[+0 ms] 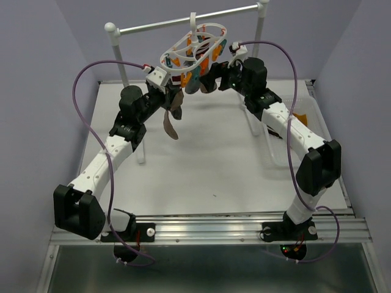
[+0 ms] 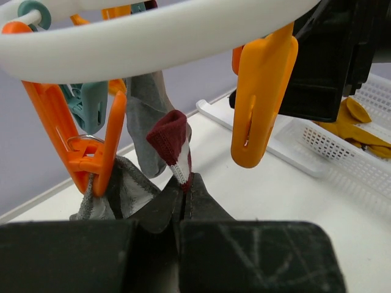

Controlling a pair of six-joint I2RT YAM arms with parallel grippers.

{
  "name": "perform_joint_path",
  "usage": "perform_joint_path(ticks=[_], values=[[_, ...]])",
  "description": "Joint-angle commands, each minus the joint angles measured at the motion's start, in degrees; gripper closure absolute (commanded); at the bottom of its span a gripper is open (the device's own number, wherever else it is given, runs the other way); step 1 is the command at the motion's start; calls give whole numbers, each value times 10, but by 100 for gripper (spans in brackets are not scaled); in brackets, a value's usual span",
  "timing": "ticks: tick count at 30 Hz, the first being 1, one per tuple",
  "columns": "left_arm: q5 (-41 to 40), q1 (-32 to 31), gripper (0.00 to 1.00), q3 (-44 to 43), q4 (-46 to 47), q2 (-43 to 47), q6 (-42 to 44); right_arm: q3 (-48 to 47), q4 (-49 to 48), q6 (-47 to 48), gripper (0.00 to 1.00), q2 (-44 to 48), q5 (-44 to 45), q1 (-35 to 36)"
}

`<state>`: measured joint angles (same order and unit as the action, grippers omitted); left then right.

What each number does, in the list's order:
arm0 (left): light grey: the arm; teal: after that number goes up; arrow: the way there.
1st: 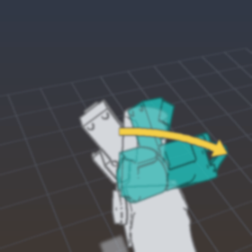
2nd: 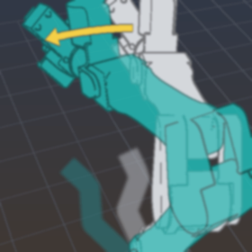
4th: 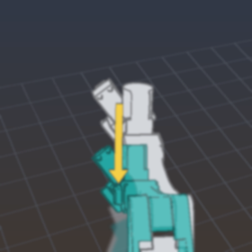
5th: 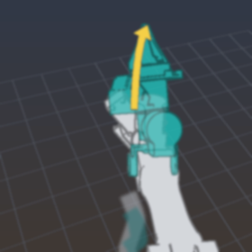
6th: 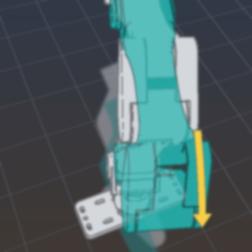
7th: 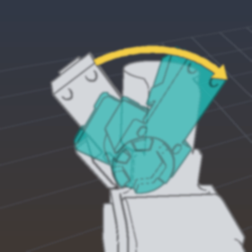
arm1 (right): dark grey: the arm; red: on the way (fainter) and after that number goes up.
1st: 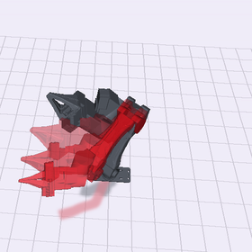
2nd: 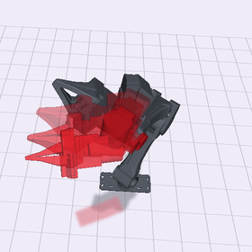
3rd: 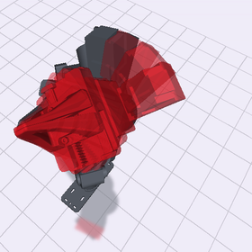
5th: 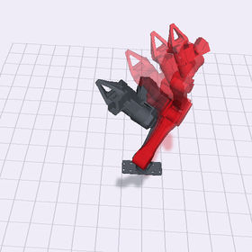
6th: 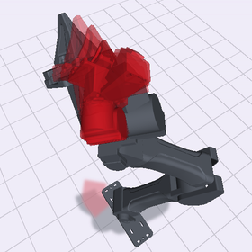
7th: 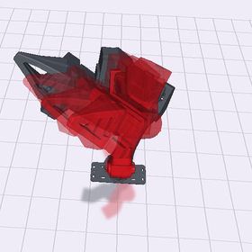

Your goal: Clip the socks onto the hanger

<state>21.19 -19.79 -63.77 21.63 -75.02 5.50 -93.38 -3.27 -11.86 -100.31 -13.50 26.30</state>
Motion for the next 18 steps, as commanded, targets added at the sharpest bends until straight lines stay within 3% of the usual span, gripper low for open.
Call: perform_joint_path(ticks=[1, 18], values=[[3, -1, 100, -29, 35, 4, -9, -52, -28, -12, 0, -13, -29, 1], [3, -1, 100, -35, 34, 1, -6, -42, -87, -66, 0, -22, -107, 1]])
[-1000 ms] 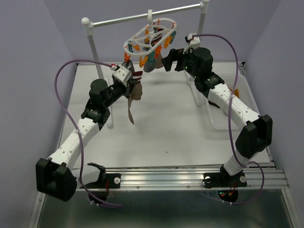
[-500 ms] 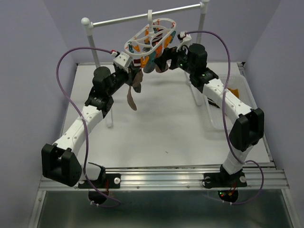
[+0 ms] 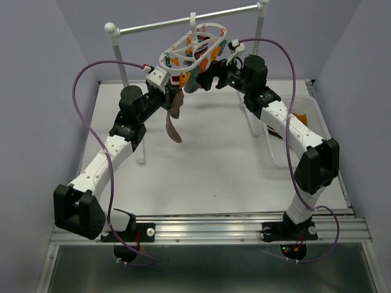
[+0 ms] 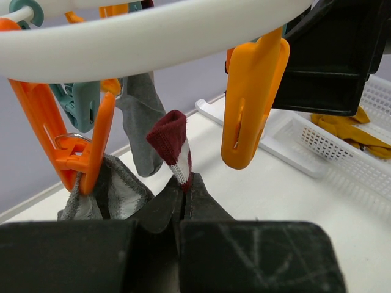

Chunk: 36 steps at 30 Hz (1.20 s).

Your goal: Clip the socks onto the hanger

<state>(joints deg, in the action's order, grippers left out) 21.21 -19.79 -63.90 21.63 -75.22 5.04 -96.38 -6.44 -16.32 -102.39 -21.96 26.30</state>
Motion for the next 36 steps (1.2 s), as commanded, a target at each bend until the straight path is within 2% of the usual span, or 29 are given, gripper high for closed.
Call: perform_joint_path(ticks=[1, 6, 13, 18, 29, 36], values=[[2, -1, 100, -33, 34, 2, -2, -11, -60, -25, 0, -2, -27, 1], [4, -1, 100, -34, 33, 3, -3, -1, -91, -42, 0, 1, -35, 1], [6, -1, 100, -35, 32, 4, -4, 32, -161, -59, 0, 13, 48, 1], [5, -1, 100, -38, 32, 3, -7, 30, -189, -74, 4, 7, 46, 1], [14, -1, 100, -46, 32, -6, -11, 44, -251, -85, 5, 2, 55, 6], [16, -1, 100, -46, 31, -5, -12, 37, -269, -86, 13, -5, 90, 23]])
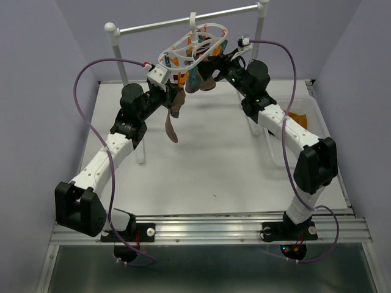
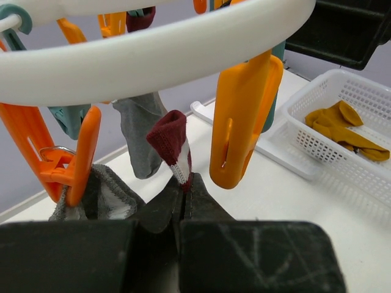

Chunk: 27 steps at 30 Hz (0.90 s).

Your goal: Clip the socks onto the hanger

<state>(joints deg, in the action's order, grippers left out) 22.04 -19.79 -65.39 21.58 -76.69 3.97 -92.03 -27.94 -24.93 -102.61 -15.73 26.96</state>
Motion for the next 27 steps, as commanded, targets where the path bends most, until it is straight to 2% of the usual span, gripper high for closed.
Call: perform_joint_path(ticks=[1, 3, 14, 16, 27], values=[[8, -1, 100, -30, 30, 10, -1, -5, -54, 2, 13, -2, 38, 17], [7, -1, 100, -28, 30, 10, -1, -5, -51, 5, 17, -2, 53, 22], [11, -1, 100, -26, 30, 12, -3, 4, -44, 30, 24, 7, 167, 56], [11, -1, 100, -26, 30, 12, -3, 8, -52, 39, 30, 8, 183, 62], [21, 0, 100, -27, 29, 10, -2, 22, -84, 61, 33, 10, 217, 78]])
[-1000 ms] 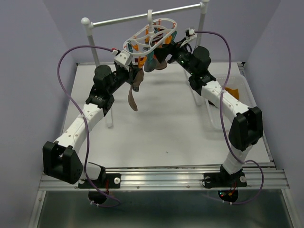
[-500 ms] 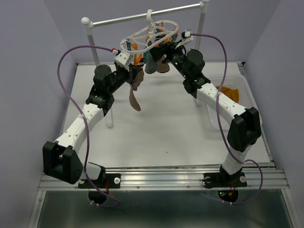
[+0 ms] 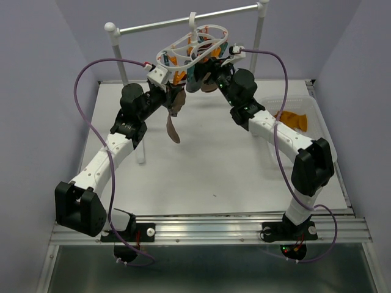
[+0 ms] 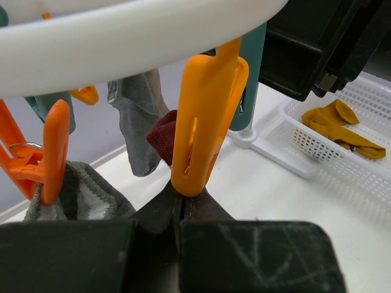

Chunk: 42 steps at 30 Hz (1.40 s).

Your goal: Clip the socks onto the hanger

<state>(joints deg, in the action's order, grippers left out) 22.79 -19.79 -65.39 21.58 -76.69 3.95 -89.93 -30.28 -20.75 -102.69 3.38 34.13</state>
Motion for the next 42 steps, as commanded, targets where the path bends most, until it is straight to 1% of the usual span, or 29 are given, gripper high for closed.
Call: perform_joint_path(ticks=[1, 7, 13, 23, 28, 29, 35, 42], values=[[14, -1, 100, -28, 29, 9, -3, 1, -63, 21, 33, 11, 24, 7], [16, 0, 100, -33, 29, 1, -8, 12, -92, 41, 34, 15, 20, 7], [17, -1, 100, -33, 32, 0, -14, 12, -92, 50, 39, 18, 35, 7], [23, -1, 100, -29, 37, -4, -22, 12, -88, 85, 39, 24, 64, 12], [24, -1, 100, -27, 41, -7, -25, 18, -99, 91, 47, 28, 61, 12], [24, -1, 100, -27, 42, -7, -26, 18, -101, 93, 47, 29, 62, 12], [24, -1, 100, -23, 50, -9, -32, 18, -102, 118, 46, 35, 72, 17], [24, -1, 100, -20, 54, -9, -35, 32, -108, 129, 41, 47, 78, 17]])
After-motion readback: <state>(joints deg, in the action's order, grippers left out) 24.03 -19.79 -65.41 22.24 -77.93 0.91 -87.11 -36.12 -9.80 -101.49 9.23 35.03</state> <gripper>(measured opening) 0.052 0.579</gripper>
